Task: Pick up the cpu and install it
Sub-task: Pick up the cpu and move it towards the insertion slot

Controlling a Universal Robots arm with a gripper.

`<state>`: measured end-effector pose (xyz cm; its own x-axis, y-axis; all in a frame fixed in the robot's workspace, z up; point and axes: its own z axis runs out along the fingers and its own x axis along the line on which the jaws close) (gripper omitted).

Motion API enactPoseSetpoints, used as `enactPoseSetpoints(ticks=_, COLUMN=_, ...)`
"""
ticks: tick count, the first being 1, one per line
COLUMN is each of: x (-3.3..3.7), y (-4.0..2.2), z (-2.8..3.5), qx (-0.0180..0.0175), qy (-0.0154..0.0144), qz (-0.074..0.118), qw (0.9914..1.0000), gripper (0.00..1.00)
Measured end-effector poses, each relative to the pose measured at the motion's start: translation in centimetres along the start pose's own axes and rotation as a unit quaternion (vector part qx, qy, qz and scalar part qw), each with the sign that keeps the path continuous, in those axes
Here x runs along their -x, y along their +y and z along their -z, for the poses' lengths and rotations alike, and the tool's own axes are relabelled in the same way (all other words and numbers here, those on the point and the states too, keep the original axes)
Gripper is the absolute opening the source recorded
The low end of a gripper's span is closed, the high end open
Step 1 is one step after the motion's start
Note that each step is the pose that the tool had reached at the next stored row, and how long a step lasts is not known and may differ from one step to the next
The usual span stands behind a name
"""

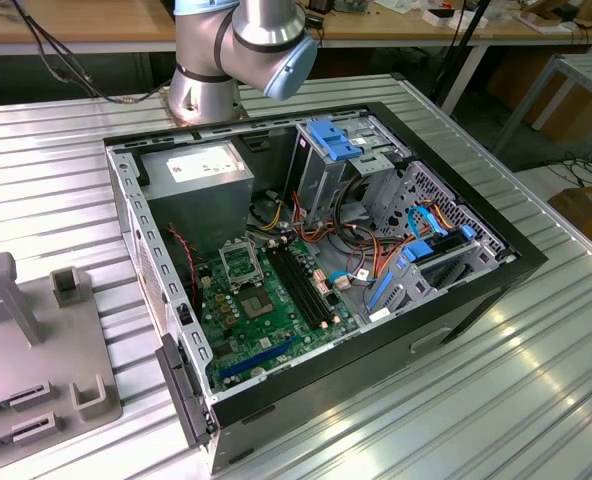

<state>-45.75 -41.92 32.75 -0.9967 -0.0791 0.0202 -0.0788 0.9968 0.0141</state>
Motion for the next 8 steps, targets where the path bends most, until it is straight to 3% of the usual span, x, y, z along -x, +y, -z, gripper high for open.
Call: enactPoseSetpoints(ticks=8, x=-0.34, y=-0.34, z=-0.50, qx=0.0000, qy=-0.0001, qz=0.000, qw=1.00000, gripper=0.51)
